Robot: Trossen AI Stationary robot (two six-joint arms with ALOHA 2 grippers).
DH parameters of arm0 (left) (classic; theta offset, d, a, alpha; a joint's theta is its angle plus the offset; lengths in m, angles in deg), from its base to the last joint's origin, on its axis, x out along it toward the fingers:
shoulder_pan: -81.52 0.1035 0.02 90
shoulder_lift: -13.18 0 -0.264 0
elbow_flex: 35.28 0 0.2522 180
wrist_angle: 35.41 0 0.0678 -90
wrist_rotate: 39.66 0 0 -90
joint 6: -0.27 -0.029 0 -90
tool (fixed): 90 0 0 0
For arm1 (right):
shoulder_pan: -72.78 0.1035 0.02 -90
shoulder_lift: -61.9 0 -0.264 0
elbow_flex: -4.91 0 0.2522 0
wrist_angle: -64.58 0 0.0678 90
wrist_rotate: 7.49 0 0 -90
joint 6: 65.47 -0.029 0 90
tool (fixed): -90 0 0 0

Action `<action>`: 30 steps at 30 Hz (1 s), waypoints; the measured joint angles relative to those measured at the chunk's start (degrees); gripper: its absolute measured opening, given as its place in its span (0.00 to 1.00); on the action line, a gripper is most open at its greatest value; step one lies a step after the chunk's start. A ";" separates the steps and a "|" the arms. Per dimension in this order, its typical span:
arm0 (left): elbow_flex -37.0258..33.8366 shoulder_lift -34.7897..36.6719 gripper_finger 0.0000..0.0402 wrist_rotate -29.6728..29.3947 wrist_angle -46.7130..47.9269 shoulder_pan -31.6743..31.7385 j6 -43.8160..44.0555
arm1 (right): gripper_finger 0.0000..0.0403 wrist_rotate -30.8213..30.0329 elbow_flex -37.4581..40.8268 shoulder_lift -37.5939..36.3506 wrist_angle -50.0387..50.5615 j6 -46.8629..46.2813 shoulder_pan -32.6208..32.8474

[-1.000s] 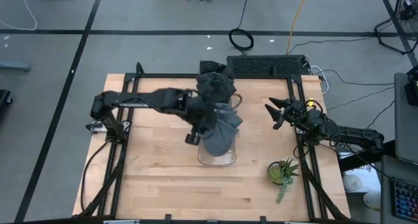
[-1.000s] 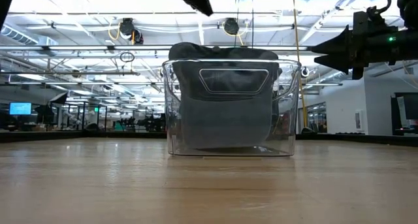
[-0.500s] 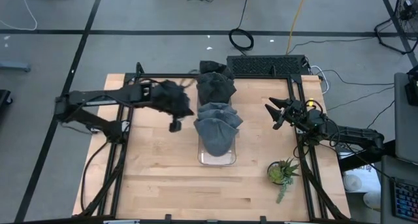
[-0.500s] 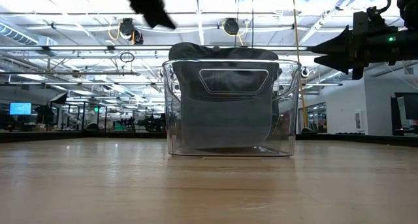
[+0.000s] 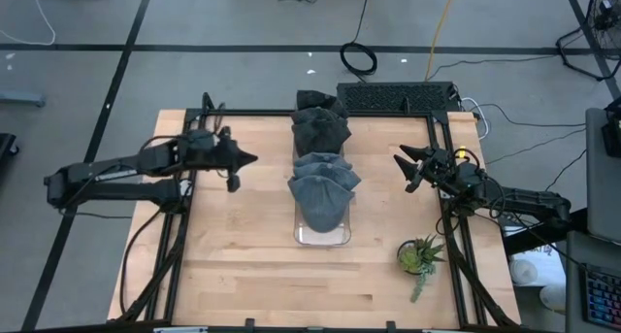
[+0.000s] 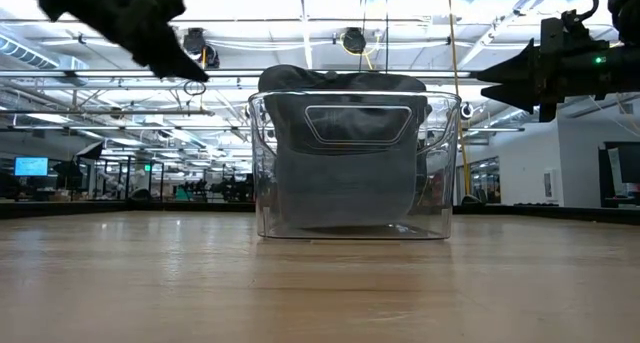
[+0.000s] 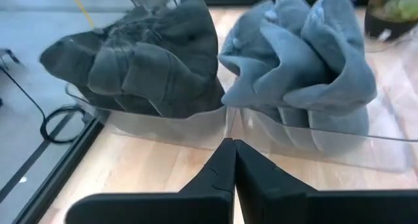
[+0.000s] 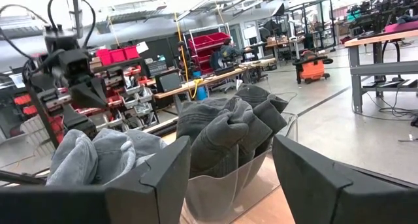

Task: Pick & Place hat
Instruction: Return to Home Position

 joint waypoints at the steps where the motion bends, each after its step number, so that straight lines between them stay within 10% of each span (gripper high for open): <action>1: -1.90 1.92 0.01 0.01 -1.47 0.32 0.44 | 0.51 0.00 0.00 0.00 0.02 0.00 0.00; 30: -33.11 44.08 0.00 -2.06 -13.05 3.73 11.16 | 0.51 0.00 0.00 0.00 0.02 -0.02 0.02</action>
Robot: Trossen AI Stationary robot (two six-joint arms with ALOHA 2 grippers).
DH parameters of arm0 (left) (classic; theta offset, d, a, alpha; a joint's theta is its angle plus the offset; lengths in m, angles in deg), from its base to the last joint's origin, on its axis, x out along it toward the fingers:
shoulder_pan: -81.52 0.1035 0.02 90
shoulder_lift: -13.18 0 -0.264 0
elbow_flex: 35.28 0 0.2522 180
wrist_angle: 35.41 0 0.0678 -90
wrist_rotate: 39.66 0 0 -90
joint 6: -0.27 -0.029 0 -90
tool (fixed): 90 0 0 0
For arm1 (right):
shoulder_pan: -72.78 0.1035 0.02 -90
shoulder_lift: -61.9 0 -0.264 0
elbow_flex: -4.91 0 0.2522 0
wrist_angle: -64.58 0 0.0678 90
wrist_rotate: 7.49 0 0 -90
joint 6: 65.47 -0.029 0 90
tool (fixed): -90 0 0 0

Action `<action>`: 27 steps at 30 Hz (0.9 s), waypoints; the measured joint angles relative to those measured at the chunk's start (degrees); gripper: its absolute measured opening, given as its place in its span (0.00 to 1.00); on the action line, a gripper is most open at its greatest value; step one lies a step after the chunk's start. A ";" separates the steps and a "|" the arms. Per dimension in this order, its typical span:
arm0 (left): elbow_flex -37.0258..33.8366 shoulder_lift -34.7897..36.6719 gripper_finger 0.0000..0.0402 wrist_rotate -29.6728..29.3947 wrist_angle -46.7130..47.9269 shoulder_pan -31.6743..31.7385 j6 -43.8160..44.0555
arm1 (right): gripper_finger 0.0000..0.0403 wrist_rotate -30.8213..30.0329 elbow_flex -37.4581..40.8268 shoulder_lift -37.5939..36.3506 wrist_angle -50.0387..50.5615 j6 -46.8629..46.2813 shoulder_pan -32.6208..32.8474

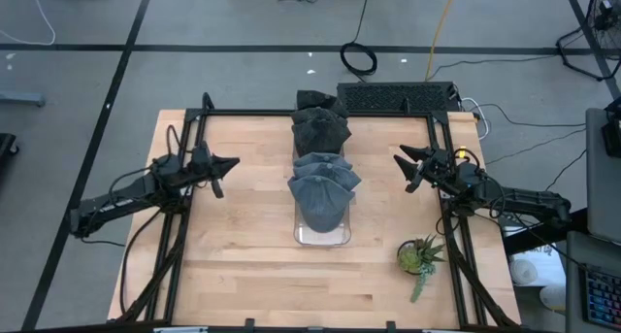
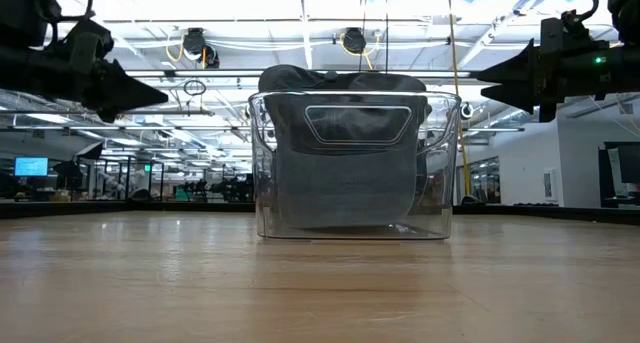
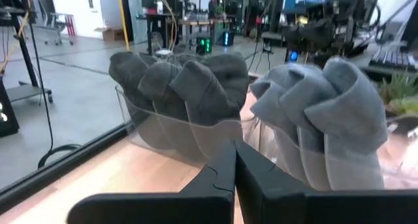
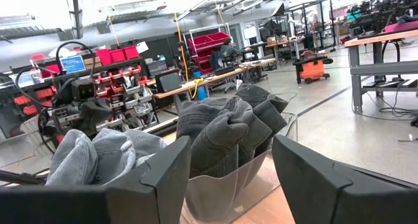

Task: Pick & Place hat
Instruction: Return to Home Position

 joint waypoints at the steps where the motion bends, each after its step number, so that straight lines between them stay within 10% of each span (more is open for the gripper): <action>1: -0.12 0.58 0.00 -0.17 -0.46 0.00 0.32 | 0.51 0.00 0.00 0.00 0.00 0.02 -0.02; 27: -2.26 -12.89 0.13 -0.65 -5.99 0.07 -0.83 | 0.51 0.00 0.00 -0.01 0.00 0.01 -0.01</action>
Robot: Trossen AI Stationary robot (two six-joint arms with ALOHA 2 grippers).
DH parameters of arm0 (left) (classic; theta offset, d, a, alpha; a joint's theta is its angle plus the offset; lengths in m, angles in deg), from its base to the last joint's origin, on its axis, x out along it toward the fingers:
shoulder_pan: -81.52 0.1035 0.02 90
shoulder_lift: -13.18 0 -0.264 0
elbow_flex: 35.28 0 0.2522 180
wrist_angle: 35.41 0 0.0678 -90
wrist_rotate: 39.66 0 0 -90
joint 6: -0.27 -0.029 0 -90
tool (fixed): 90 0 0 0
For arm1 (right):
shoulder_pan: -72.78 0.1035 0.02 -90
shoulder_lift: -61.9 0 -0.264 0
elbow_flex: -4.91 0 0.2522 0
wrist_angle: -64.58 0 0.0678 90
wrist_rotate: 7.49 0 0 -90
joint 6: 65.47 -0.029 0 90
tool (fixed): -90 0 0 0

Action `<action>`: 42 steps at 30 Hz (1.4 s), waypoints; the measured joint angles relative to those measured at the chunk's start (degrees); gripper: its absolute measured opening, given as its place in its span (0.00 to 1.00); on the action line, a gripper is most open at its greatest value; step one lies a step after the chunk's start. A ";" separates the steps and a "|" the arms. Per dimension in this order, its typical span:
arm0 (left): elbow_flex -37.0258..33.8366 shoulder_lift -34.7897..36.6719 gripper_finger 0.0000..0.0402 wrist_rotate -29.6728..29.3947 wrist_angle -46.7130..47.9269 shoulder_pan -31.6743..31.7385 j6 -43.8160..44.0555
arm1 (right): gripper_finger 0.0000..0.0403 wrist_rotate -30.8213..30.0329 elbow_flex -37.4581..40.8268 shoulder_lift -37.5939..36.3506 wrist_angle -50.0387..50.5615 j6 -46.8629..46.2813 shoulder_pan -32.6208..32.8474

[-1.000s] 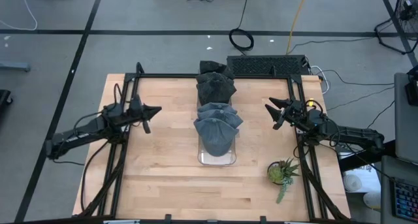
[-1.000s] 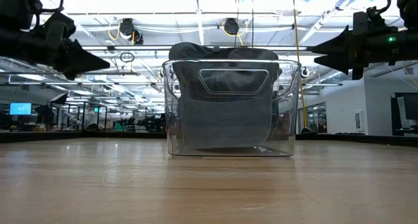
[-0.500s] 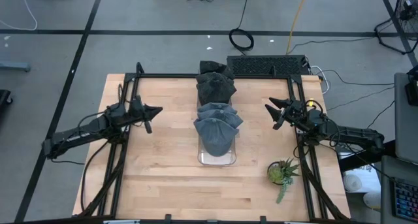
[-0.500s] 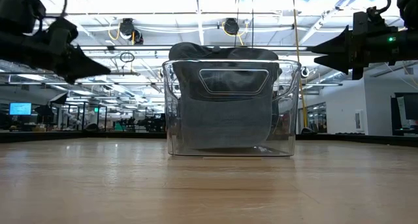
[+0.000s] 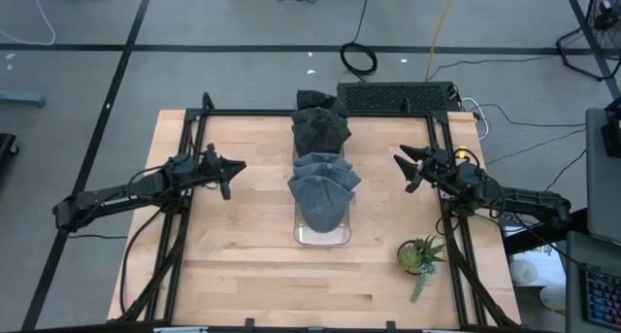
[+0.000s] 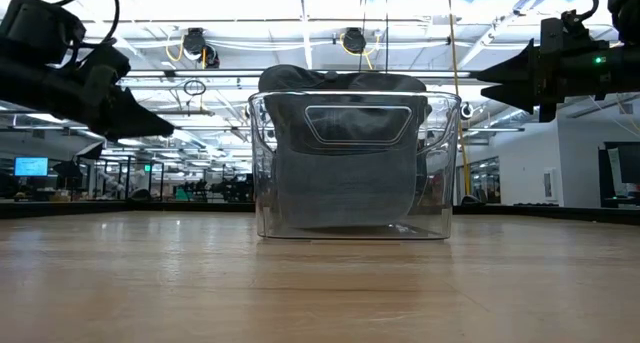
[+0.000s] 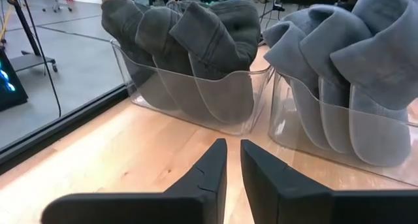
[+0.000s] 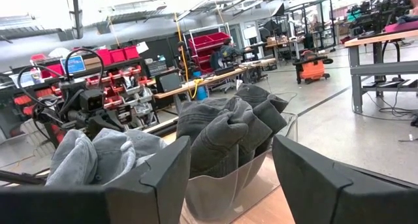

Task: Pick & Place hat
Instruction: Return to Home Position

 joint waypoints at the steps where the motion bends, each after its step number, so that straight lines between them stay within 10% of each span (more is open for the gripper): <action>1: -0.04 0.01 0.14 -0.03 -0.60 0.00 -0.05 | 0.51 0.00 0.00 -0.01 0.00 0.00 -0.01; 42: -0.01 14.26 0.10 -0.26 -6.55 -1.20 -0.10 | 0.51 0.00 0.00 0.00 0.00 0.01 0.01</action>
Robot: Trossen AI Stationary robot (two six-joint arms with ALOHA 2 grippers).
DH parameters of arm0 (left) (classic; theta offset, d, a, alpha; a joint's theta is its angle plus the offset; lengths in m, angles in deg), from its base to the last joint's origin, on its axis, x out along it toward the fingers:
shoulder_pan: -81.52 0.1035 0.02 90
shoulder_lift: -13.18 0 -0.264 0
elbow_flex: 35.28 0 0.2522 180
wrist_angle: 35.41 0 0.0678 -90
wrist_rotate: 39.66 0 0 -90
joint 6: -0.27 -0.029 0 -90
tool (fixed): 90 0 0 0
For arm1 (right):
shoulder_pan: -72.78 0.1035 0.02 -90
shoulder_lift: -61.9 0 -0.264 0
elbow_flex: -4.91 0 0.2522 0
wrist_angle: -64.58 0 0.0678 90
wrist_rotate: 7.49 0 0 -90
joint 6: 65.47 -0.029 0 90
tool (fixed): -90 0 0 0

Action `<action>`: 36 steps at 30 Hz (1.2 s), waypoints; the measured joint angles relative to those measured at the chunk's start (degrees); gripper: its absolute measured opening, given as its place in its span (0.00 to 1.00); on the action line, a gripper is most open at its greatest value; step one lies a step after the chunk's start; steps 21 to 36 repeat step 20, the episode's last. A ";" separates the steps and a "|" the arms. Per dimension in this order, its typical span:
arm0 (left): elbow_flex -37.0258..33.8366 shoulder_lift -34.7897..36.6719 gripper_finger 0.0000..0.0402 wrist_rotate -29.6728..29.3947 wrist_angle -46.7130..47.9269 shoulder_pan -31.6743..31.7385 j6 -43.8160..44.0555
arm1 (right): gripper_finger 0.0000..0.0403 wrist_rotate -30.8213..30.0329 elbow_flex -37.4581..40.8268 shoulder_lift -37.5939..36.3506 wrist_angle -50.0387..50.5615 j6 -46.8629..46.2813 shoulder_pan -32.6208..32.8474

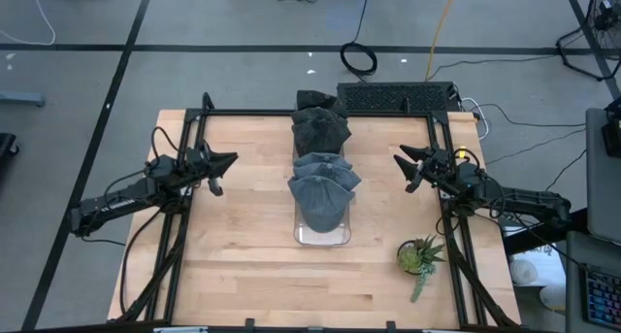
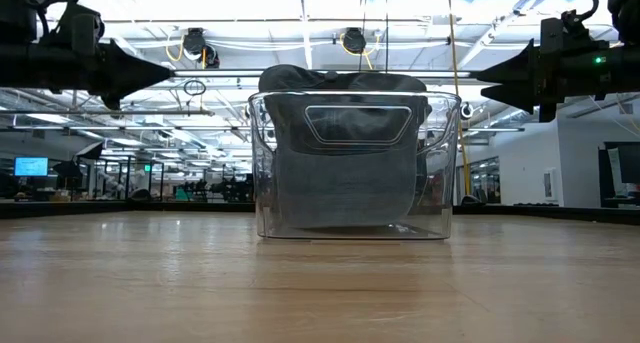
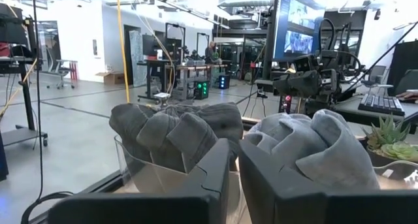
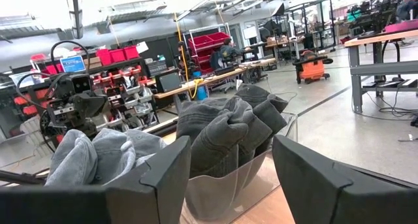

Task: Pick & Place hat
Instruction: Return to Home Position

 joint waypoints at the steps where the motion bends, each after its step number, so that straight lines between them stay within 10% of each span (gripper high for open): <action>1: 0.00 0.00 0.09 0.02 0.04 0.00 0.00 | 0.51 0.00 0.00 0.01 0.00 0.00 0.00; 36: 0.00 -0.11 0.15 0.00 0.04 0.00 -0.04 | 0.52 0.00 0.00 0.00 0.00 -0.02 -0.02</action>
